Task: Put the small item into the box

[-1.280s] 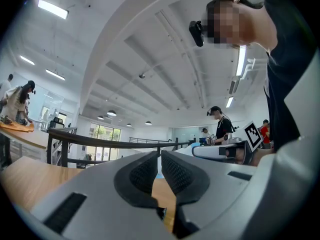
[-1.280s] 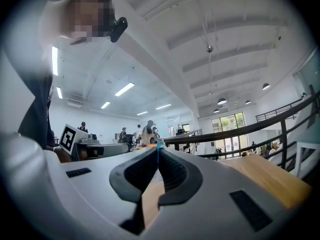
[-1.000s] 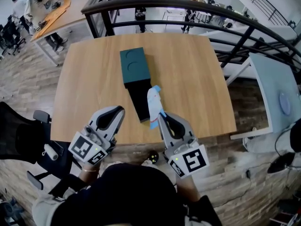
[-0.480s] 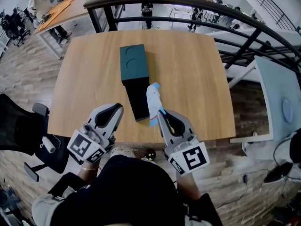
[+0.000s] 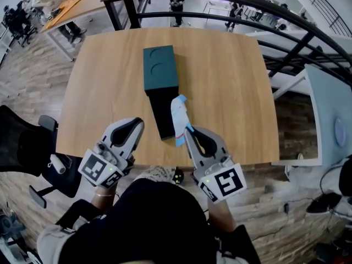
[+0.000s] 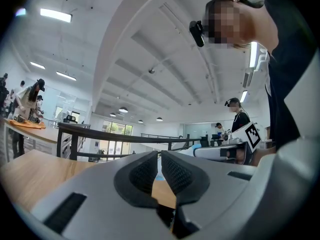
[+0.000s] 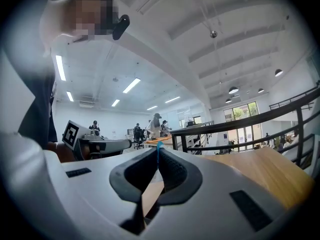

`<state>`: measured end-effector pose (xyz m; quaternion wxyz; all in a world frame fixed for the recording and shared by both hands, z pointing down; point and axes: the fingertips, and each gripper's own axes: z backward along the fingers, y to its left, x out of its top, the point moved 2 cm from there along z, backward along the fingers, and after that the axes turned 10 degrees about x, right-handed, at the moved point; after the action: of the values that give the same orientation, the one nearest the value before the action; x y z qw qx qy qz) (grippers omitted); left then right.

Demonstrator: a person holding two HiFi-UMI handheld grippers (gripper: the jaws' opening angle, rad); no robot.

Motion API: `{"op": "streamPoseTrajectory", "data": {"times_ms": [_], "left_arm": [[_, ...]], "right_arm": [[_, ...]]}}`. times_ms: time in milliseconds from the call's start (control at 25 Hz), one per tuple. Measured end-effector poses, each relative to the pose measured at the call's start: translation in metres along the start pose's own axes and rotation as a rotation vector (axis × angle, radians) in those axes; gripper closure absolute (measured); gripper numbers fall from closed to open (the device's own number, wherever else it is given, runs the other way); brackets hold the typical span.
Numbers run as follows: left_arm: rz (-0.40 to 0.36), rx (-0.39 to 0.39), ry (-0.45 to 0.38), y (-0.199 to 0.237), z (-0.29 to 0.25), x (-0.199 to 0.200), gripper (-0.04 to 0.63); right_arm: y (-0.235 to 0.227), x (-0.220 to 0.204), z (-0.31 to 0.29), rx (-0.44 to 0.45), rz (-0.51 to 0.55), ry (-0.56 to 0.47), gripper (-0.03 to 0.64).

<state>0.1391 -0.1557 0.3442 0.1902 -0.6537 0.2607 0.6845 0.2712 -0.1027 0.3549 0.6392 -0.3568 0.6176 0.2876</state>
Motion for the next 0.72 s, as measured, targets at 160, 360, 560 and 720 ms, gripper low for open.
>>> {"op": "streamPoseTrajectory", "data": {"times_ms": [160,360,560,720], "left_arm": [[0.012,0.010,-0.001,0.019,-0.019,0.003,0.563],[0.029,0.015,0.006,0.037,-0.038,-0.003,0.563],[0.072,0.010,-0.002,0.044,-0.054,-0.005,0.563],[0.078,0.018,0.012,0.062,-0.066,-0.010,0.563]], "right_arm": [[-0.016,0.004,-0.022,0.002,-0.004,0.005,0.592],[-0.033,-0.007,-0.044,0.027,-0.002,0.049,0.592],[-0.046,-0.014,-0.062,0.054,-0.030,0.069,0.592],[-0.058,-0.022,-0.085,0.068,-0.037,0.084,0.592]]}}
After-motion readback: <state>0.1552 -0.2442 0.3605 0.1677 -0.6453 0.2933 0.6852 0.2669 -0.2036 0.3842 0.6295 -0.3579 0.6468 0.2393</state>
